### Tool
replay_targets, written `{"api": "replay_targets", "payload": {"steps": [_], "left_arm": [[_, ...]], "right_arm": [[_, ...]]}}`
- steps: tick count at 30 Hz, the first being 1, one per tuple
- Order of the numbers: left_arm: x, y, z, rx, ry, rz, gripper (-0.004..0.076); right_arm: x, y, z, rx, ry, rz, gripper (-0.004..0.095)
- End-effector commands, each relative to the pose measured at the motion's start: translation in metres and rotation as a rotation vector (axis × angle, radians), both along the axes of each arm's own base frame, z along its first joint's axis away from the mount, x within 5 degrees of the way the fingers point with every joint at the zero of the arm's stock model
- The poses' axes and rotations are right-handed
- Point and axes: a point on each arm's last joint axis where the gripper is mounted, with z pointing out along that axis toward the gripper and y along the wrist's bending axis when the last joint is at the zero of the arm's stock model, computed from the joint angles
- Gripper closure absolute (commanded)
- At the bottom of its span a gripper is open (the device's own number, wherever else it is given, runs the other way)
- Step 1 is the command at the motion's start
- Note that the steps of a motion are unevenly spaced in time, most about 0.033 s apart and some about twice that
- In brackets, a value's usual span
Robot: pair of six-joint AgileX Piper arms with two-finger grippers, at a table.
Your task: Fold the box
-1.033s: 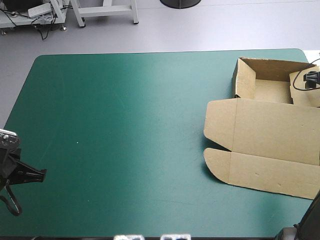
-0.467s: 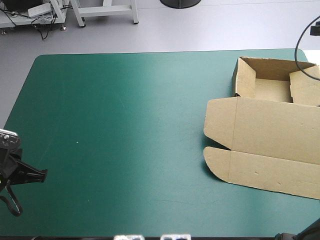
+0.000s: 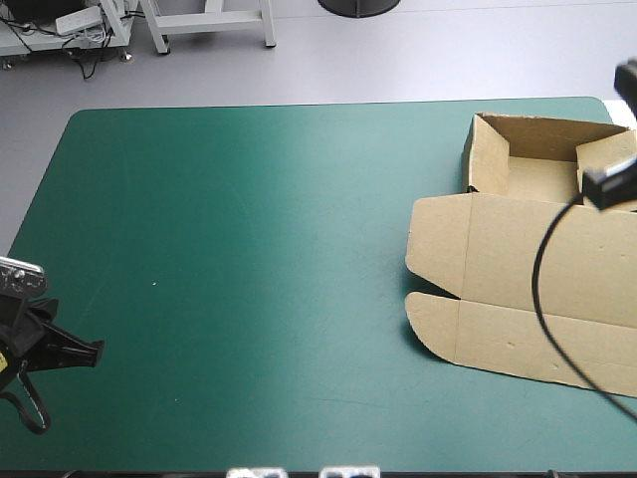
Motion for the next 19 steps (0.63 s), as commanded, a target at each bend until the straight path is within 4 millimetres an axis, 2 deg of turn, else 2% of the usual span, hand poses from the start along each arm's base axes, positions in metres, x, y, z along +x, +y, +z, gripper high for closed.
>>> {"api": "replay_targets", "payload": {"steps": [1, 3, 6, 9, 15, 19], "left_arm": [[0.001, 0.000, 0.004, 0.000, -0.019, 0.005, 0.0734], [0.001, 0.000, 0.003, -0.006, -0.017, 0.006, 0.0734], [0.001, -0.001, 0.003, -0.020, -0.013, 0.005, 0.0734], [0.000, -0.003, 0.002, -0.046, 0.001, -0.009, 0.0734], [-0.012, -0.002, -0.005, -0.091, -0.035, -0.015, 0.0734], [-0.024, 0.003, -0.015, -0.110, -0.024, 0.010, 0.0734]], "right_arm": [[-0.021, 0.003, -0.034, -0.013, 0.079, -0.032, 0.0926], [-0.029, 0.004, -0.062, -0.002, 0.145, -0.038, 0.0926], [-0.030, 0.005, -0.101, 0.021, 0.246, -0.026, 0.0926], [-0.025, 0.004, -0.128, 0.047, 0.333, -0.010, 0.0926], [-0.010, 0.005, -0.165, 0.046, 0.479, 0.069, 0.0926], [-0.006, 0.001, -0.183, -0.005, 0.561, 0.045, 0.0926]]}}
